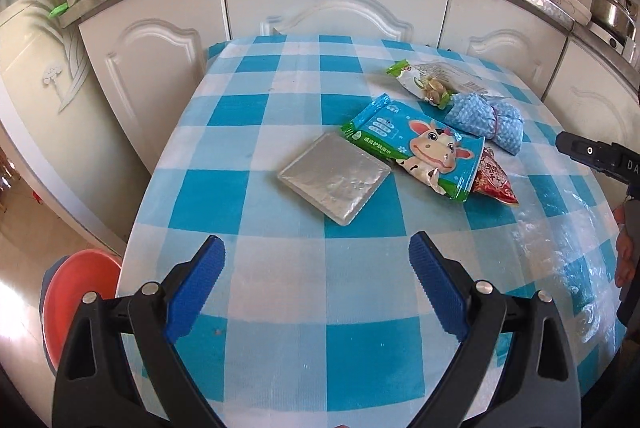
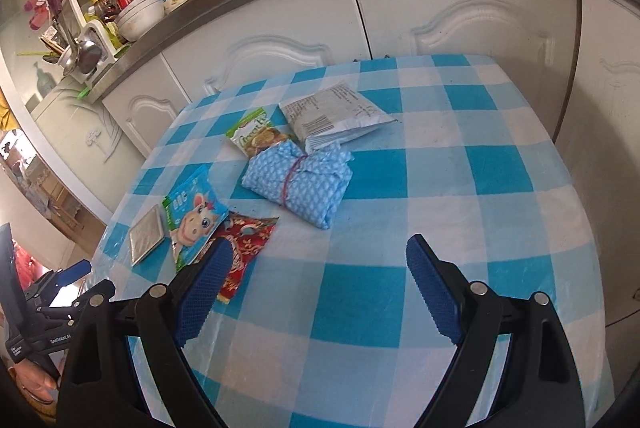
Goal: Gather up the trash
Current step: 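Move both open grippers back over the table toward the remaining items, then grasp the silver foil tray with the left gripper while the right grasps the blue cloth bundle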
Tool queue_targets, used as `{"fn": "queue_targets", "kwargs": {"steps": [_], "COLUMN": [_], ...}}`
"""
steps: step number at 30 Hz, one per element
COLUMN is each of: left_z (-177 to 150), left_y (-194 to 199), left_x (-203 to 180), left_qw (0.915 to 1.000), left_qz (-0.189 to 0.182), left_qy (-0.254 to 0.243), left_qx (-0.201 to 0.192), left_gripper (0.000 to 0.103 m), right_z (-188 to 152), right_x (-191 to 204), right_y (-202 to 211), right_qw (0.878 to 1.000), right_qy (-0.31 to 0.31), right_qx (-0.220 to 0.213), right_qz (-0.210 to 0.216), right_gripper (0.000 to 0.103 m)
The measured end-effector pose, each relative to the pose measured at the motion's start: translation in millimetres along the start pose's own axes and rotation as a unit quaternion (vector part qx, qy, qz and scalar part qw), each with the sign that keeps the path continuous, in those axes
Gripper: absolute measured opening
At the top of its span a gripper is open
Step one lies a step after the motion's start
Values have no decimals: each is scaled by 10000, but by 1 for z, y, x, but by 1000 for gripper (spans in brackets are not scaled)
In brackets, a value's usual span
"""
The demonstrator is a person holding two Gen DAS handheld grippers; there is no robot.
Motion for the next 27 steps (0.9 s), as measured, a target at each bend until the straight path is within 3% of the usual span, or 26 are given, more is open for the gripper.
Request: {"fn": "queue_targets", "kwargs": {"steps": [5,17,23,27], "left_z": [14,35,39,42], "left_y": [-19,-62,-70,-68], "left_x": [-4,-8,-12,-16], "left_qw": [9996,9916,9900,9902], "left_qz": [-139,-672,-666,-696], "left_qy": [-262,-1023,-1191,-1188], "left_qx": [32,424,354,235], "left_gripper": [94,94,91,75], "right_z": [32,90,77,59], "right_x": [-8,-17,2,21], "right_y": [-19,-88,-87,-84], "right_qw": [10000,9971,9940,9903], "right_qy": [52,579,575,946], "right_qx": [-3,452,491,531], "right_qz": [24,218,793,863], "right_gripper": [88,88,88,88]}}
Point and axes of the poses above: each gripper's, at about its wrist camera, not at the fingertips, and y roughly against the way its jaws point, x to its left, z to its top, the point moved 6 cm from there along -y, roughly the way its jaws point, and after that the axes turned 3 degrees about y, right-handed, at the moved point
